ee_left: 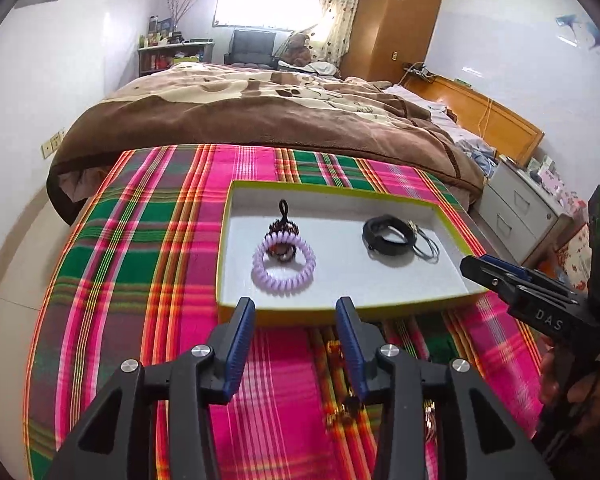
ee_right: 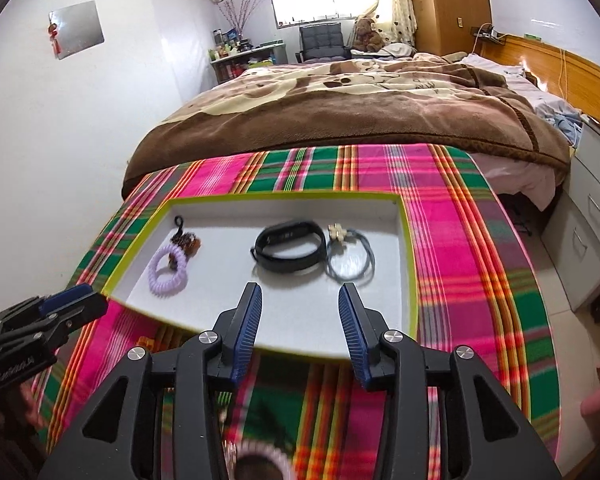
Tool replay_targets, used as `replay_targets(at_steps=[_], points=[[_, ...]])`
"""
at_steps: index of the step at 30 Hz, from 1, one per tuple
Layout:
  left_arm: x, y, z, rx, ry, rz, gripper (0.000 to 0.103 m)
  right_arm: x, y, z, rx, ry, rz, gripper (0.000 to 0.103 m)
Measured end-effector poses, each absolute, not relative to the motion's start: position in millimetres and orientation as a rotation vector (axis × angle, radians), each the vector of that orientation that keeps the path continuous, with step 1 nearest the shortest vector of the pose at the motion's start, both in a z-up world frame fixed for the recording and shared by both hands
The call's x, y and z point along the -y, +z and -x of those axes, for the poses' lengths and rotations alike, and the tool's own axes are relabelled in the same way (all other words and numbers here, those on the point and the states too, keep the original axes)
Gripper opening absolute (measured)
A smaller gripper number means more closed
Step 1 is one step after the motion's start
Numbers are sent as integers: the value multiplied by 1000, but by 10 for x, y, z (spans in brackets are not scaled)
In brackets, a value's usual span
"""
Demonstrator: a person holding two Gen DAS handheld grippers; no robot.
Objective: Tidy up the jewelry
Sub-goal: 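Grasp the white coil hair tie with the right tool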
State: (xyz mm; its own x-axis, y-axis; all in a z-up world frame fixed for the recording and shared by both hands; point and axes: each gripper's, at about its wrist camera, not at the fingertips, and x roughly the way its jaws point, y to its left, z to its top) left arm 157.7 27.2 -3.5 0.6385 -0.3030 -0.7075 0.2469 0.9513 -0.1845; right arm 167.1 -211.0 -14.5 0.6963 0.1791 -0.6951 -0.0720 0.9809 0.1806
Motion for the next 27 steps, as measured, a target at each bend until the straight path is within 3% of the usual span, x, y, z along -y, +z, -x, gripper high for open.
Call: replay_targets(at_steps=[13,14,16,27], points=[[-393,-135,-1167,-844,-326,116,42,2187,-294,-1127,-812,183,-143,44],[-401,-144,-1146,-848,-330,120,42,2182,-320,-1099,-818,181,-136,46],[-417,-172,-1107,-866,-326,129,42,2174,-374,-1053,-833,174,-125,59],[-499,-291,-932,-892,-328,145,42,2063,-585,-888,-901,161,-62,59]])
